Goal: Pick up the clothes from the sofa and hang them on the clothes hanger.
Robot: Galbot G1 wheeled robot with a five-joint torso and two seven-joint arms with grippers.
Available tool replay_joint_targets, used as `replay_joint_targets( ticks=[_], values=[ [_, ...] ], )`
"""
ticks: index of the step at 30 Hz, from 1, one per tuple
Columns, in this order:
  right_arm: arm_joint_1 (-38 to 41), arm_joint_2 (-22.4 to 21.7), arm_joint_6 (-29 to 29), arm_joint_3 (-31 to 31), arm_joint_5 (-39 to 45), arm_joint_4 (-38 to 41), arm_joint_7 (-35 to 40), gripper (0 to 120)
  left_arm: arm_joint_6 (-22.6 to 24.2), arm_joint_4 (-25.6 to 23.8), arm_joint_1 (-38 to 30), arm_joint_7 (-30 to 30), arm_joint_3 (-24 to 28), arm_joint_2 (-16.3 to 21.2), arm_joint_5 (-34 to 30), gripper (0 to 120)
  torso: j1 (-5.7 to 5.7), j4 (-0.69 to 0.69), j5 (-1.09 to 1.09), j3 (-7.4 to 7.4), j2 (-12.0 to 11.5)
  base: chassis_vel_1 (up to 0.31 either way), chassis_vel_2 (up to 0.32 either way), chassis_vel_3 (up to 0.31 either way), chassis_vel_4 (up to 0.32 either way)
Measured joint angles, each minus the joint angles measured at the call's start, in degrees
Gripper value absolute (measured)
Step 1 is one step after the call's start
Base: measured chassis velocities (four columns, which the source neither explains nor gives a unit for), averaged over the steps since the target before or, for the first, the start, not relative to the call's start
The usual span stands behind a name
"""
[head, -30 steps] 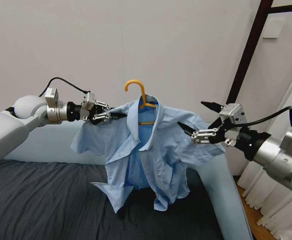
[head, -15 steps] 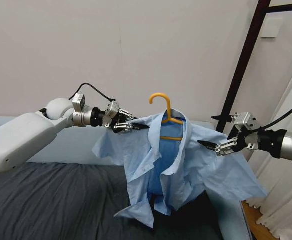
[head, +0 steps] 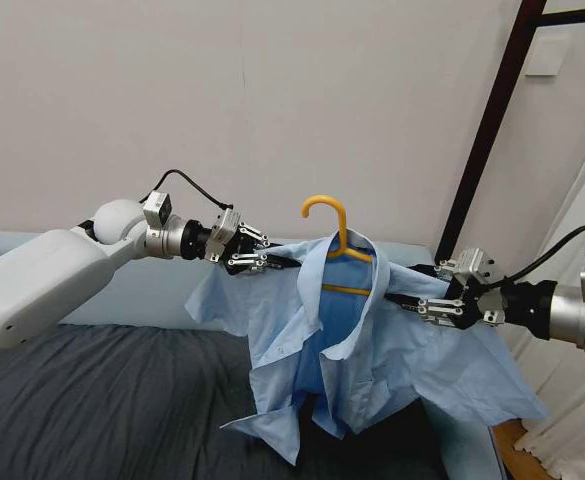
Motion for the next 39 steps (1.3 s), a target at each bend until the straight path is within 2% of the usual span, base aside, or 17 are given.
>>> replay_joint_targets(
  ticks=[1, 4, 5, 7, 17, 20, 21, 25, 26, 30, 31, 33, 34, 39],
  values=[
    [0.0, 0.0, 0.0, 0.0, 0.0, 0.0, 0.0, 31, 0.0, 0.0, 0.0, 0.0, 0.0, 0.0, 0.0, 7, 0.00, 0.00, 0.00, 0.00, 0.0, 0.000, 0.000, 0.000, 0.000],
    [0.0, 0.0, 0.1, 0.0, 0.7, 1.2, 0.4, 16, -0.1, 0.0, 0.2, 0.0, -0.1, 0.0, 0.2, 7, 0.00, -0.01, 0.00, 0.00, 0.0, 0.000, 0.000, 0.000, 0.000],
    [0.0, 0.0, 0.1, 0.0, 0.7, 1.2, 0.4, 16, -0.1, 0.0, 0.2, 0.0, -0.1, 0.0, 0.2, 7, 0.00, -0.01, 0.00, 0.00, 0.0, 0.000, 0.000, 0.000, 0.000],
    [0.0, 0.0, 0.1, 0.0, 1.0, 1.6, 0.5, 7, -0.1, 0.0, 0.2, 0.0, -0.2, 0.1, 0.3, 7, -0.01, -0.01, -0.01, 0.00, 0.0, 0.000, 0.000, 0.000, 0.000],
    [0.0, 0.0, 0.8, 0.0, 1.8, 2.6, 0.6, 6, -0.4, -0.1, 0.1, 0.0, -0.3, 0.9, 0.7, 7, 0.00, 0.00, -0.01, 0.00, 0.0, 0.000, 0.000, 0.000, 0.000],
    [0.0, -0.1, 1.2, 0.0, 1.9, 2.8, 0.8, 6, -0.3, -0.2, -0.4, -2.4, -0.5, 1.2, 1.3, 19, 0.00, 0.00, -0.01, 0.00, 0.0, 0.000, 0.000, 0.000, 0.000],
    [0.0, -0.1, 1.2, 0.0, 1.9, 2.8, 0.8, 6, -0.3, -0.2, -0.4, -2.4, -0.5, 1.2, 1.3, 19, 0.00, 0.00, -0.01, 0.00, 0.0, 0.000, 0.000, 0.000, 0.000],
    [0.6, 0.8, 1.4, -1.5, 2.9, 3.0, 3.0, 6, -1.4, -1.2, -0.9, -5.9, -1.0, 1.7, 1.3, 39, 0.00, -0.02, 0.00, 0.00, 0.0, 0.000, 0.000, 0.000, 0.000],
    [0.6, 0.8, 1.4, -1.5, 2.9, 3.0, 3.0, 6, -1.4, -1.2, -0.9, -5.9, -1.0, 1.7, 1.3, 39, 0.00, -0.02, 0.00, 0.00, 0.0, 0.000, 0.000, 0.000, 0.000],
    [1.0, 2.3, 1.1, -3.0, 4.9, 2.9, 5.6, 6, -2.7, -1.4, -1.2, -7.5, -1.4, 3.0, 1.6, 57, 0.00, 0.00, -0.01, 0.00, 0.0, 0.000, 0.000, 0.000, 0.000],
    [1.0, 2.3, 1.1, -3.0, 4.9, 2.9, 5.6, 6, -2.7, -1.4, -1.2, -7.5, -1.4, 3.0, 1.6, 57, 0.00, 0.00, -0.01, 0.00, 0.0, 0.000, 0.000, 0.000, 0.000],
    [0.9, 3.0, 0.6, -3.3, 5.6, 2.6, 6.9, 6, -3.6, -1.3, -1.3, -9.5, -1.6, 3.7, 1.6, 67, 0.00, 0.00, -0.01, 0.00, 0.0, 0.000, 0.000, 0.000, 0.000],
    [0.9, 3.0, 0.6, -3.3, 5.6, 2.6, 6.9, 6, -3.6, -1.3, -1.3, -9.5, -1.6, 3.7, 1.6, 67, 0.00, 0.00, -0.01, 0.00, 0.0, 0.000, 0.000, 0.000, 0.000],
    [1.0, 4.5, -1.3, -3.4, 7.5, 1.7, 10.3, 6, -5.3, -1.5, -1.3, -13.1, -2.0, 5.6, 1.1, 88, 0.00, 0.00, -0.01, 0.00, 0.0, 0.000, 0.000, 0.000, 0.000]
  ],
)
